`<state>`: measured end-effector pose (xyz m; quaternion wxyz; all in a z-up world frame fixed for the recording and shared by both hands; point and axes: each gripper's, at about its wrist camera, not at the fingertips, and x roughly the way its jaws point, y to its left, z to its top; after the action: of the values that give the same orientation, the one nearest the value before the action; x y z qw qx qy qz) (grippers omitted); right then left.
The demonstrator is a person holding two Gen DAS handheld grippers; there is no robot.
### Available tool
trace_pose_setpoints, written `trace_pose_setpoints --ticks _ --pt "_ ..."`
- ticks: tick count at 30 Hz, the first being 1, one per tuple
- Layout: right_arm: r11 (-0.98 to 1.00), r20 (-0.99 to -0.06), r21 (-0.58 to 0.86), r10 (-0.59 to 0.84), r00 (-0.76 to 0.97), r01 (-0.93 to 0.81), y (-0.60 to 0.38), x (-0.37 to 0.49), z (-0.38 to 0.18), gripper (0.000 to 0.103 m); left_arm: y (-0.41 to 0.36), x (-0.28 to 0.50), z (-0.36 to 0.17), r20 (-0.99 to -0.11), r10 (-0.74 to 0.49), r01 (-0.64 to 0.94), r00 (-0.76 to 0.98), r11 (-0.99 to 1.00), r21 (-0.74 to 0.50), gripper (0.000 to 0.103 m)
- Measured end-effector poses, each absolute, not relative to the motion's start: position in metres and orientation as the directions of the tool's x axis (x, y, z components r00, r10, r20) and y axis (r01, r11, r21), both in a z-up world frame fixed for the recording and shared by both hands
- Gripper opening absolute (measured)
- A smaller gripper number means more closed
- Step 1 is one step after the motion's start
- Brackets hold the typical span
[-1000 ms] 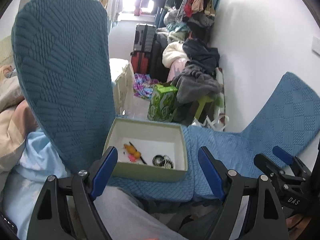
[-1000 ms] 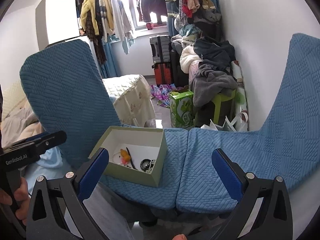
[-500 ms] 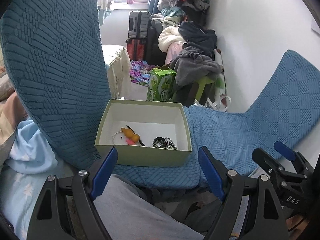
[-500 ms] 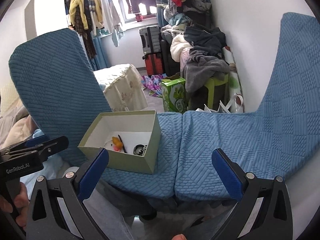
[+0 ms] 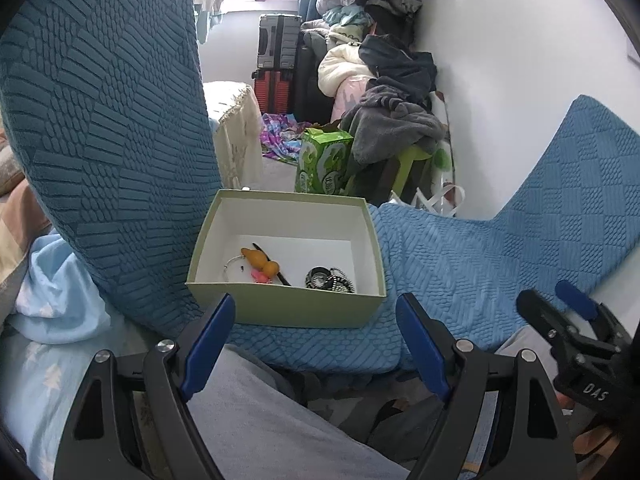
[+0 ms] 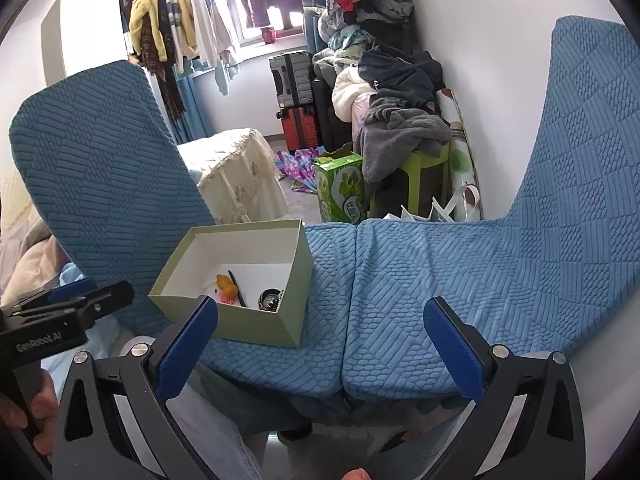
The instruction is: Organize jewelry
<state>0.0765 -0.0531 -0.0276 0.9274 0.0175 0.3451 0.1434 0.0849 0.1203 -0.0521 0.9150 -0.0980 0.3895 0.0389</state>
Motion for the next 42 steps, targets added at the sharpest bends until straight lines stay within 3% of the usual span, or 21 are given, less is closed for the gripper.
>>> trace_pose_setpoints --ticks 42 --pt "0.968 -0.639 0.122 0.244 0.729 -0.217 -0.0577 0.0707 -0.0322 0.103 0.1206 0.0869 -0.0478 -0.739 0.018 -0.117 0.673 0.990 -0.083 0.083"
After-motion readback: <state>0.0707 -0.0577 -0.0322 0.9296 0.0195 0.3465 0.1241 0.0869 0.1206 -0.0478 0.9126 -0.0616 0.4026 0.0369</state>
